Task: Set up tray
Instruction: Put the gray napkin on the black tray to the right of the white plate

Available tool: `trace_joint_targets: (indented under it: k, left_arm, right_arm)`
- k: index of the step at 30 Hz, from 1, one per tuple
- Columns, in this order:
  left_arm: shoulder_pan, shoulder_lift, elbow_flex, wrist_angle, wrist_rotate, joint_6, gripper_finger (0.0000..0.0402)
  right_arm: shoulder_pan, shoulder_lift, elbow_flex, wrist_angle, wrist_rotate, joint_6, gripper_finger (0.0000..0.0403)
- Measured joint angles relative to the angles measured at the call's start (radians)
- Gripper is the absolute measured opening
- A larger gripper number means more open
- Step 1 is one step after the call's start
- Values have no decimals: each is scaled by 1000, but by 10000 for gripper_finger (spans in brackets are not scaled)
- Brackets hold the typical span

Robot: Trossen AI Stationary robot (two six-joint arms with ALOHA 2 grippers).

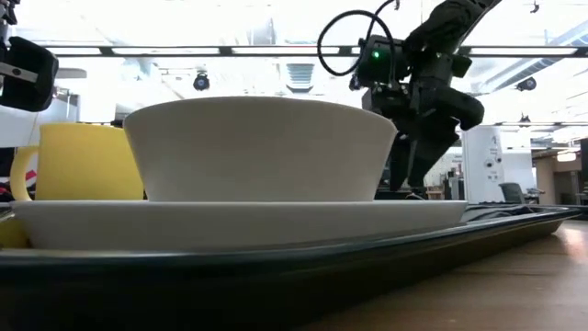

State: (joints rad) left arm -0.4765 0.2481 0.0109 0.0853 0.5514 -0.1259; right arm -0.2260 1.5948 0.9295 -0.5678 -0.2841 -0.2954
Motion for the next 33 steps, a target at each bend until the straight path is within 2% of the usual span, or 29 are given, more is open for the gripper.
trace_joint_targets:
  k: [11,19,33]
  left_arm:
    - [0,0,0,0,4,0,88]
    - [0,0,0,0,4,0,88]
    - [0,0,0,0,3,0,88]
  right_arm:
    - [50,47,0,21,3,-4,226]
    - [72,86,0,22,132,-38,226]
    - [74,101,0,22,131,-75,226]
